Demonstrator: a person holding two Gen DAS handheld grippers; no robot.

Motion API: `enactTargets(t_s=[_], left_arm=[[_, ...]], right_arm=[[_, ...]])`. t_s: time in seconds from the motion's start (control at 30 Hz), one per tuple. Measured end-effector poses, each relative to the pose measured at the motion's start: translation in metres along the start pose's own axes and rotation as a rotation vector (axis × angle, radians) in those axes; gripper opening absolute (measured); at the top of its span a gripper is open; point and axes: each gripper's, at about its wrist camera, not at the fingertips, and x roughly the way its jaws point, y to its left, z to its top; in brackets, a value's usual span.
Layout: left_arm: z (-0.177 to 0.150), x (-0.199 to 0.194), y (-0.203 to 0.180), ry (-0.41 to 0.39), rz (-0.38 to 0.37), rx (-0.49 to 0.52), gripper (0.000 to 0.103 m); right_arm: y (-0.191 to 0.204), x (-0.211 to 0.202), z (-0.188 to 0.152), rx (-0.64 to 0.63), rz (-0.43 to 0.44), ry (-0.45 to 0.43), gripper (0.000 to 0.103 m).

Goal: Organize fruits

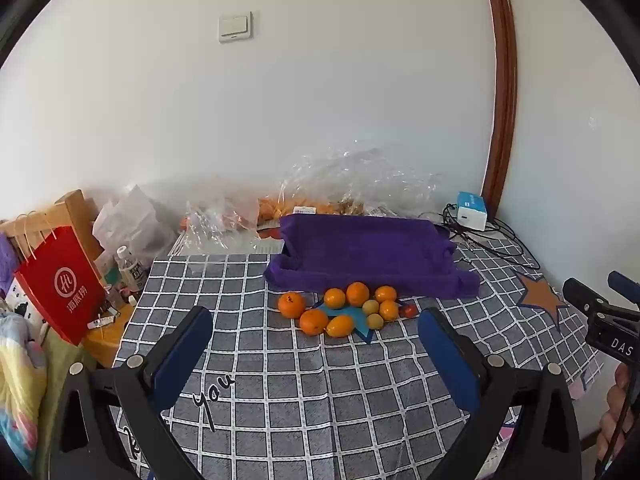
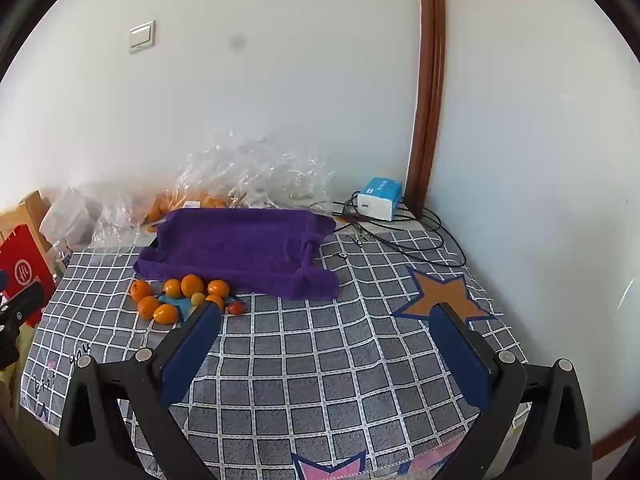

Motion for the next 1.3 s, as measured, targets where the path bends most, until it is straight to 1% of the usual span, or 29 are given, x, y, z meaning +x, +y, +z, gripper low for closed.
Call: enactTargets(t_s=[0.03, 0.07, 0.1, 0.13, 0.17, 0.23, 0.43, 0.8, 1.3], left_arm=[[0.000, -0.002, 0.000, -0.008, 0.003, 0.001, 0.103], [-0.001, -0.005, -0.008, -0.005, 0.010, 0.022, 0.103], [0.001, -0.004, -0.009, 0.005, 0.010, 0.020, 0.103], [0.000, -0.004, -0.008, 0.005, 0.009, 0.023, 0.103], [0.001, -0.003, -0.001, 0.009, -0.010, 0.006, 0.103], [0.003, -0.004, -0.001, 0.009, -0.011, 0.008, 0.103], [-0.001, -0.001, -0.008, 0.012, -0.007, 0.025, 0.103], [-0.004, -0.002, -0.008, 0.008, -0.019, 0.027, 0.103], [-0.002, -0.003, -0.007, 0.010, -0.014, 0.024, 0.103]], right_arm=[[0.000, 0.000, -0.001, 0.000, 0.002, 0.004, 0.102], [0.001, 0.000, -0.001, 0.000, 0.004, 0.007, 0.102], [0.001, -0.001, -0.003, -0.001, 0.005, 0.010, 0.102], [0.002, -0.001, -0.005, -0.003, 0.005, 0.013, 0.102], [0.002, 0.000, 0.001, -0.008, 0.009, 0.033, 0.102], [0.001, 0.000, 0.001, -0.015, 0.008, 0.035, 0.102], [0.005, -0.004, -0.004, -0.019, 0.004, 0.024, 0.102], [0.008, -0.007, -0.004, -0.030, 0.001, 0.023, 0.102], [0.010, -0.010, -0.003, -0.032, 0.007, 0.017, 0.102]])
